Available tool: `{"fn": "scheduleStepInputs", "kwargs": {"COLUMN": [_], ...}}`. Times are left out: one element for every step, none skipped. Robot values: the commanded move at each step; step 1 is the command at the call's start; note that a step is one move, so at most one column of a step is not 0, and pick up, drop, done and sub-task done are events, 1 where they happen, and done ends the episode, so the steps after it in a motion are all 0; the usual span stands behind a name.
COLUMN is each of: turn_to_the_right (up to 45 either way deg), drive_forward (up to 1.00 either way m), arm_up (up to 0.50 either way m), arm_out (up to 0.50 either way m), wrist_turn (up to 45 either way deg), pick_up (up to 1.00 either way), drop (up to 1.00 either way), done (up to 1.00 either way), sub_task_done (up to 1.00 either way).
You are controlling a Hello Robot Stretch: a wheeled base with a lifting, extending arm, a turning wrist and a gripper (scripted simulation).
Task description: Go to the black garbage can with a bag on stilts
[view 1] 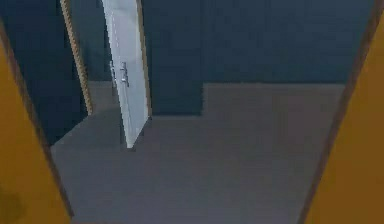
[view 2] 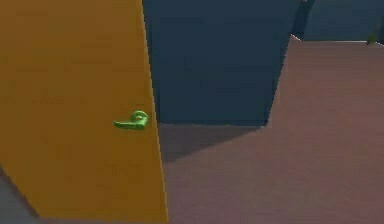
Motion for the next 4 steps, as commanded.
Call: {"fn": "scheduleStepInputs", "kwargs": {"turn_to_the_right": [0.0, 9.0, 0.0, 27.0], "drive_forward": [1.0, 0.0, 0.35, 0.0], "arm_up": [0.0, 0.0, 0.0, 0.0], "arm_out": [0.0, 0.0, 0.0, 0.0], "wrist_turn": [0.0, 0.0, 0.0, 0.0], "pick_up": [0.0, 0.0, 0.0, 0.0], "drop": [0.0, 0.0, 0.0, 0.0], "done": [0.0, 0.0, 0.0, 0.0], "sub_task_done": [0.0, 0.0, 0.0, 0.0]}}
